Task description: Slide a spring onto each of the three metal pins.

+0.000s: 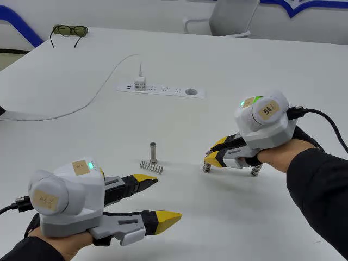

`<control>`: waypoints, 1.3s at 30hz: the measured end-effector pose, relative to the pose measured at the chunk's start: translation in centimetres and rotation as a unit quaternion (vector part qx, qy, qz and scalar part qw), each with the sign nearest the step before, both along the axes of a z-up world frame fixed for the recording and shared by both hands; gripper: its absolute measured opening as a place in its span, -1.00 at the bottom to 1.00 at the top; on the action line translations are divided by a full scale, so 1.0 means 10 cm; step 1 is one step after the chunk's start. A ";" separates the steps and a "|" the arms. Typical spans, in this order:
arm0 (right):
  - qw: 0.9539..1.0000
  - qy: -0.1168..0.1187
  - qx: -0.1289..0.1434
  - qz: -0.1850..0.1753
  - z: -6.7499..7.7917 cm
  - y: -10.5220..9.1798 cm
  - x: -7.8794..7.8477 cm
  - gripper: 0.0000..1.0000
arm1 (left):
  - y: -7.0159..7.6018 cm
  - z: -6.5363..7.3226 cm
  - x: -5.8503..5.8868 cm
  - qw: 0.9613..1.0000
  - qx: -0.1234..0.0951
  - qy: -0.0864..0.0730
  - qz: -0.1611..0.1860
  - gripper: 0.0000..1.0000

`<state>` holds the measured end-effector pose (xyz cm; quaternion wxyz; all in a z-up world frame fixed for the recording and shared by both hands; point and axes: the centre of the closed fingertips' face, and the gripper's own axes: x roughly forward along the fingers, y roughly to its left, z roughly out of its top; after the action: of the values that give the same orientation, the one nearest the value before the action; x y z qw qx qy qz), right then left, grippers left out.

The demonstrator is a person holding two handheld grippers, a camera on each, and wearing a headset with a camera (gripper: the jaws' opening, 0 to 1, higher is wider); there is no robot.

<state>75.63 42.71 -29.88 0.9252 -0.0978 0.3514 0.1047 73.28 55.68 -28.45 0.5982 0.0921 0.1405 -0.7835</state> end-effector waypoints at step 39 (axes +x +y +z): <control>0.998 -0.021 0.028 0.047 -0.16 0.75 0.50 -0.62 | 0.11 0.00 0.22 1.000 0.003 -0.003 0.031 0.03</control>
<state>80.63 50.20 -31.53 0.9289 -0.0902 0.3234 0.1563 75.47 56.76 -28.46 0.6220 0.0917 0.1434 -0.7643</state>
